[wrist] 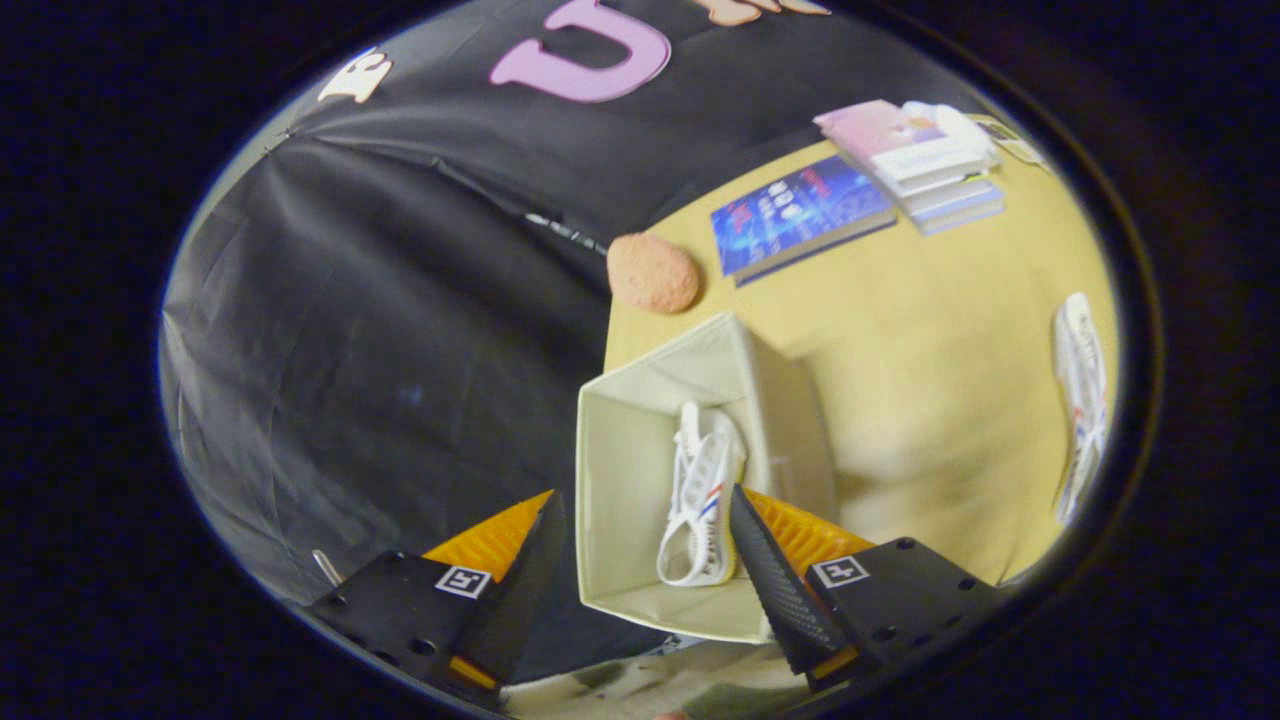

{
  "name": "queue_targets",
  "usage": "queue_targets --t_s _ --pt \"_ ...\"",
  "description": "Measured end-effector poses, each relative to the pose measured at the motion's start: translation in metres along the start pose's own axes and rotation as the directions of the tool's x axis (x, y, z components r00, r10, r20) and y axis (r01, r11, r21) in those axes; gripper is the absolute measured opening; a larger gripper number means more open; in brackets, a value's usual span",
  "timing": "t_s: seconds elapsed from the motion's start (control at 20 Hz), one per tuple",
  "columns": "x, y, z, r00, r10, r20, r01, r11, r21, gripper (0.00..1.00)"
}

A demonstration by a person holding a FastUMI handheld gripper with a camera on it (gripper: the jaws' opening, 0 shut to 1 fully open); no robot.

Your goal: Open the storage box then place both shoes into the box .Put the left shoe in first, then the right shoe, with the right side of both shoes facing outward in a uniform manner.

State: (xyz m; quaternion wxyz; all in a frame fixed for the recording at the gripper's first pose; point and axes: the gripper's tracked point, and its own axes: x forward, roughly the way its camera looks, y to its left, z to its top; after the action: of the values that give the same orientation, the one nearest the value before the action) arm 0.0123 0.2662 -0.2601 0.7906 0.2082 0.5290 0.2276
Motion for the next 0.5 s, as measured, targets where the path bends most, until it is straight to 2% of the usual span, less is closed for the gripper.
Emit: queue_targets --t_s 0.15,0.3,0.4,0.5 --pt "-0.052 -0.062 0.027 0.989 -0.116 0.086 0.12 0.992 -0.037 1.0" --pt "-0.091 -0.127 0.04 0.96 -0.24 0.143 0.253 0.964 -0.085 1.0" --pt "-0.108 -0.175 0.041 0.922 -0.35 0.166 0.373 0.918 -0.137 1.0" --pt "-0.129 -0.225 0.036 0.868 -0.462 0.182 0.494 0.842 -0.217 1.0"
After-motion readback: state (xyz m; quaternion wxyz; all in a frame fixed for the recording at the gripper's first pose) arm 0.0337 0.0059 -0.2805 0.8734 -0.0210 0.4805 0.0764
